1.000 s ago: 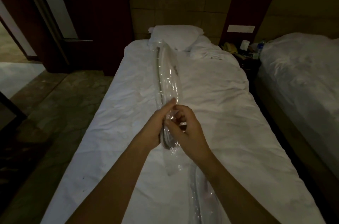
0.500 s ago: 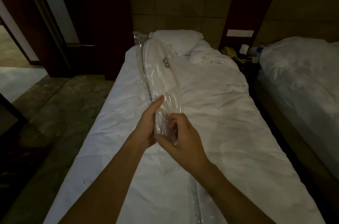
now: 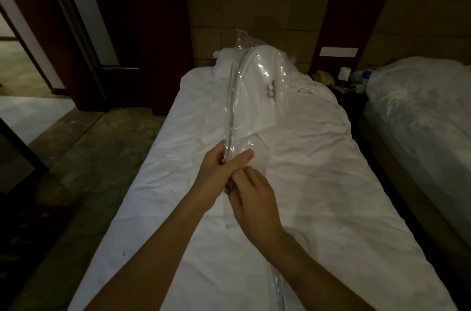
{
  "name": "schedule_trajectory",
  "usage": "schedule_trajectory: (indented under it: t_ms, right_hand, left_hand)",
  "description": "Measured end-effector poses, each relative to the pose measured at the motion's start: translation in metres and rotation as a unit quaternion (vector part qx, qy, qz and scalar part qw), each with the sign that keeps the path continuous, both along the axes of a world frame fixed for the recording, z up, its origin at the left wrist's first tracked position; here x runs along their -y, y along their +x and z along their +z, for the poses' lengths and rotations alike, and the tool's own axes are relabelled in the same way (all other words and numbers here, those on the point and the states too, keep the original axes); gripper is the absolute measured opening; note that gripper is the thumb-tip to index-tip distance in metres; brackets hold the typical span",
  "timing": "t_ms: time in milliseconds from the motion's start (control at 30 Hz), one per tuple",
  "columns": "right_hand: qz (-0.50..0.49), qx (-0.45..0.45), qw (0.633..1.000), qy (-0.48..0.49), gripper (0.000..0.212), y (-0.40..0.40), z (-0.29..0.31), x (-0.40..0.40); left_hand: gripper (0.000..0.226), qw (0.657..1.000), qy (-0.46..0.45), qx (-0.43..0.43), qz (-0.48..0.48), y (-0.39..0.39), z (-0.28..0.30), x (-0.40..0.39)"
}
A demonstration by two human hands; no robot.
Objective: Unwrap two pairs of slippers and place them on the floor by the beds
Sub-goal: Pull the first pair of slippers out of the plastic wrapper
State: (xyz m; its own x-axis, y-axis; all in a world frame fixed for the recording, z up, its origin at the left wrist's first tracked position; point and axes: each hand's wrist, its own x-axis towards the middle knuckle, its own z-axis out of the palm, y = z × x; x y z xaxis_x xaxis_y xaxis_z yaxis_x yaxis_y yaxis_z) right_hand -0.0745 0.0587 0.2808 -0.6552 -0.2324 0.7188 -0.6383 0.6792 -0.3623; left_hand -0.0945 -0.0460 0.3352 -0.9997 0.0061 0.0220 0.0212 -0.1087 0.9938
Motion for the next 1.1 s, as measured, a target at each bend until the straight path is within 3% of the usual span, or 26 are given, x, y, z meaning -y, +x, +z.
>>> schedule_trajectory:
  t_ms: [133, 300, 400, 467, 600, 667, 767, 833, 933, 967, 1100]
  right_hand:
    - [-0.012, -0.016, 0.999, 0.038, 0.009, 0.003, -0.008, 0.003]
    - [0.002, 0.073, 0.997, 0.026, 0.015, 0.016, -0.022, 0.009]
    - [0.084, 0.192, 0.971, 0.118, 0.052, 0.030, -0.035, 0.010]
    - [0.105, 0.188, 0.967, 0.135, 0.073, 0.042, -0.037, 0.009]
    - [0.101, 0.132, 0.984, 0.058, 0.045, 0.042, -0.034, 0.004]
    - [0.067, 0.203, 0.974, -0.073, 0.037, 0.041, -0.027, 0.007]
    - [0.009, 0.279, 0.942, -0.187, 0.033, 0.040, -0.024, 0.013]
    - [-0.023, 0.329, 0.899, -0.288, 0.024, 0.041, -0.027, 0.017]
    - [-0.024, 0.429, 0.745, -0.510, 0.013, 0.043, -0.024, 0.022]
    - [-0.017, 0.436, 0.709, -0.554, 0.011, 0.044, -0.023, 0.023]
    - [0.017, 0.410, 0.674, -0.614, 0.016, 0.050, -0.018, 0.024]
  left_hand:
    - [0.030, 0.999, -0.015, -0.017, 0.030, 0.004, -0.003, 0.002]
    - [0.017, 0.997, 0.011, -0.032, 0.065, 0.004, -0.005, 0.004]
    - [0.018, 0.996, 0.041, -0.036, 0.067, 0.001, -0.002, 0.008]
    - [0.015, 0.996, 0.057, -0.036, 0.062, 0.000, 0.001, 0.010]
    - [0.018, 0.994, 0.075, -0.029, 0.070, 0.002, -0.005, 0.015]
    - [0.022, 0.991, 0.102, -0.012, 0.083, 0.002, -0.011, 0.015]
    - [0.021, 0.983, 0.161, 0.021, 0.090, 0.002, -0.015, 0.015]
    - [0.024, 0.980, 0.178, 0.032, 0.087, 0.002, -0.016, 0.015]
    - [0.022, 0.980, 0.176, 0.031, 0.083, 0.003, -0.018, 0.016]
    - [0.020, 0.981, 0.174, 0.032, 0.083, 0.004, -0.018, 0.016]
    - [0.020, 0.982, 0.156, 0.042, 0.100, 0.006, -0.022, 0.018]
